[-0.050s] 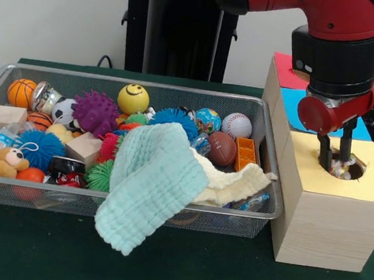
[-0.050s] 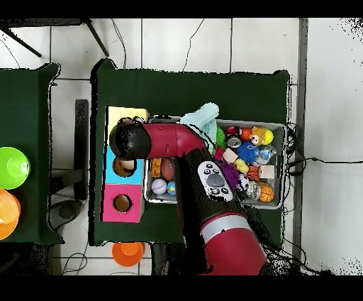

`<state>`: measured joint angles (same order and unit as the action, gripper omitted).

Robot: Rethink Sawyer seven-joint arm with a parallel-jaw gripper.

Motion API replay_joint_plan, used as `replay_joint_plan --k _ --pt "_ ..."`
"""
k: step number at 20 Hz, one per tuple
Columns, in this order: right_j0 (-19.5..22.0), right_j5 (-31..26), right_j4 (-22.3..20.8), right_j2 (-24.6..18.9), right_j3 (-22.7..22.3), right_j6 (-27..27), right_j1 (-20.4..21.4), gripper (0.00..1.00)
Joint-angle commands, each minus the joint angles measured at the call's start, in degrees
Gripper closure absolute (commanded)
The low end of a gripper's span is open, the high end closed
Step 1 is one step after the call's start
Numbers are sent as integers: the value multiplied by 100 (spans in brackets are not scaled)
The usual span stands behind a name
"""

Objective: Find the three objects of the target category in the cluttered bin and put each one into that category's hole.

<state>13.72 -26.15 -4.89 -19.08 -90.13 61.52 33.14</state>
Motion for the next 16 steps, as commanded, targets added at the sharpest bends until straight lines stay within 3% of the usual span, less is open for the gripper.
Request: replay_joint_plan --k 1,5,16 --pt "136 -131 -229 81 -52 647 -337 0" --pt "170 11 -210 37 -77 685 -317 0" --pt "78 -259 -175 136 -14 722 -181 0"
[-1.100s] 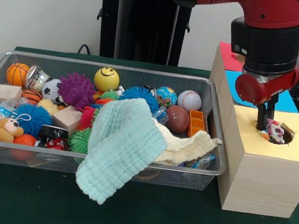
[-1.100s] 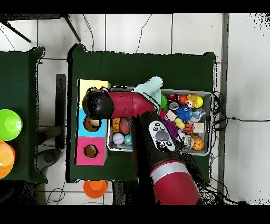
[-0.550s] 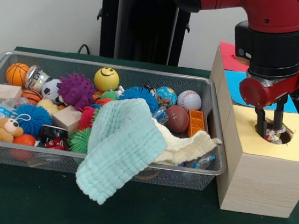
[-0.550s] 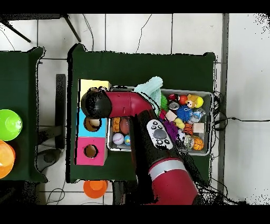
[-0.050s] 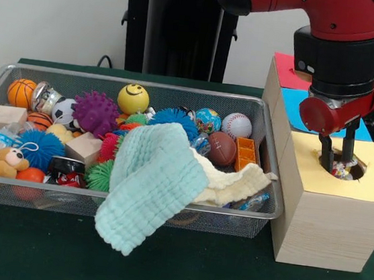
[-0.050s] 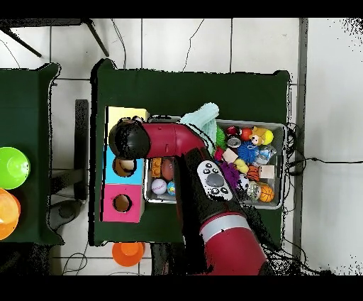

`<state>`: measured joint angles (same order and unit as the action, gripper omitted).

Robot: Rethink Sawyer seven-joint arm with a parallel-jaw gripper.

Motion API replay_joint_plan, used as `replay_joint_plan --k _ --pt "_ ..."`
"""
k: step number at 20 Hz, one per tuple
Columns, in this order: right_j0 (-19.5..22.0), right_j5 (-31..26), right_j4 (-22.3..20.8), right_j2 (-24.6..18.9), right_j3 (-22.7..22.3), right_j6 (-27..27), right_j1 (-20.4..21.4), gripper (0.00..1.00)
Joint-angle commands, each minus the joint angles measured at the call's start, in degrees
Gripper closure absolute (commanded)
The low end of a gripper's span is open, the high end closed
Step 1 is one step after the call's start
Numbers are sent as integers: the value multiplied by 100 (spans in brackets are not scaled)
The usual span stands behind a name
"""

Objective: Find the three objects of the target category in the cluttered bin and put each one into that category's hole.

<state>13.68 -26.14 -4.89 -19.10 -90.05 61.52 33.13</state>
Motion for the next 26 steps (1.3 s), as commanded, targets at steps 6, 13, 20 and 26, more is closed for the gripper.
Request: replay_joint_plan --k 6,13,20,26 --pt "54 -284 -194 174 -8 725 -164 0" --pt "24 -224 -218 210 3 753 -157 0" --pt "36 -233 -215 186 -4 733 -151 100" --pt "18 -366 -176 192 -46 745 -116 100"
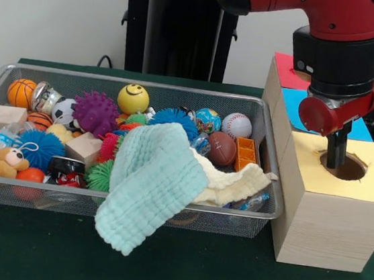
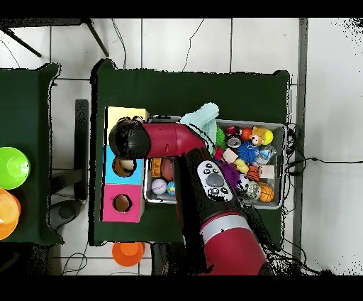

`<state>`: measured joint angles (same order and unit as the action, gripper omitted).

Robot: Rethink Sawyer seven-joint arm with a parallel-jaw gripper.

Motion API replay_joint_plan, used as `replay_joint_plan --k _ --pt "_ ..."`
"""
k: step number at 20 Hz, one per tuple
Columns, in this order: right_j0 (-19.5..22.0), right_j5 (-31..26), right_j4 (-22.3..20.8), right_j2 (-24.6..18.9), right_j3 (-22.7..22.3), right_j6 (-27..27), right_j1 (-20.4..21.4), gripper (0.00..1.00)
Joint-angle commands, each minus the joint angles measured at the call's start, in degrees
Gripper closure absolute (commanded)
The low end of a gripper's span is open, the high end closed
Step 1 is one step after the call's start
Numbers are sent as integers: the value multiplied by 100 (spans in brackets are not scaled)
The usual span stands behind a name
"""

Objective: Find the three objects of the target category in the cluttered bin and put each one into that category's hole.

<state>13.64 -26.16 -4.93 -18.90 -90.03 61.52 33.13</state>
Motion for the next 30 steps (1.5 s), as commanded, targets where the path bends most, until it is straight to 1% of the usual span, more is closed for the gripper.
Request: replay_joint_plan --k 1,3,9,12,15,19,23,25,26,30 --pt "34 -360 -160 161 -60 749 -113 100" --pt "88 -226 -103 123 -108 822 -84 100" --pt "106 -313 -53 104 -86 825 18 100" --pt "111 -233 -61 106 -84 844 39 100" --pt "72 -200 -49 166 -45 922 152 100" --pt "73 -401 61 158 -102 985 457 100" --pt "76 -528 19 295 -170 991 703 100" --pt "120 -623 -24 397 -319 956 902 100" --pt "120 -735 -50 525 -364 968 1029 100" --pt "273 -1160 -63 773 -428 831 1435 100"
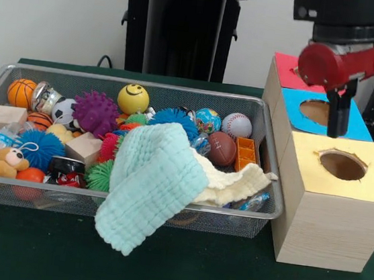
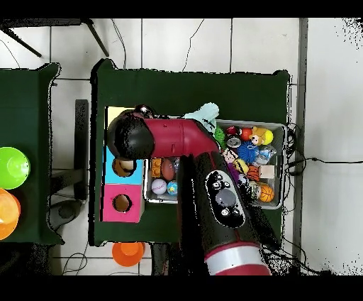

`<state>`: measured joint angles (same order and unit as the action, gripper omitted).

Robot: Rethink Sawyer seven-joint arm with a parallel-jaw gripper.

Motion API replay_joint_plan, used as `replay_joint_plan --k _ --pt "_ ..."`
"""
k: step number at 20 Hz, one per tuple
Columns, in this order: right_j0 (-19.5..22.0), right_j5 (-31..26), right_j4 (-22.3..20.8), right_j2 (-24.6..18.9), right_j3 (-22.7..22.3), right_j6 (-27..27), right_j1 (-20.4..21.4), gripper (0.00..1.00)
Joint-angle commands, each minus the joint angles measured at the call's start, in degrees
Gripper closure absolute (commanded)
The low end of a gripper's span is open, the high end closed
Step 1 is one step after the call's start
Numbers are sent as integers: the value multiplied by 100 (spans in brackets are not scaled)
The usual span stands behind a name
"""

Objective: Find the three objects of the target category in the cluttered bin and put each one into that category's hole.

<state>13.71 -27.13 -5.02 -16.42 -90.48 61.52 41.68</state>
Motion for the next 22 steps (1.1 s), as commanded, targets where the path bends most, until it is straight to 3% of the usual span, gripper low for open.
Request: replay_joint_plan --k 1,11,22 --pt "340 -1118 -49 548 -425 769 665 100" --pt "1168 -1656 -130 363 -567 15 1195 100" --pt "1747 -1723 -178 -162 -742 -304 1208 100"
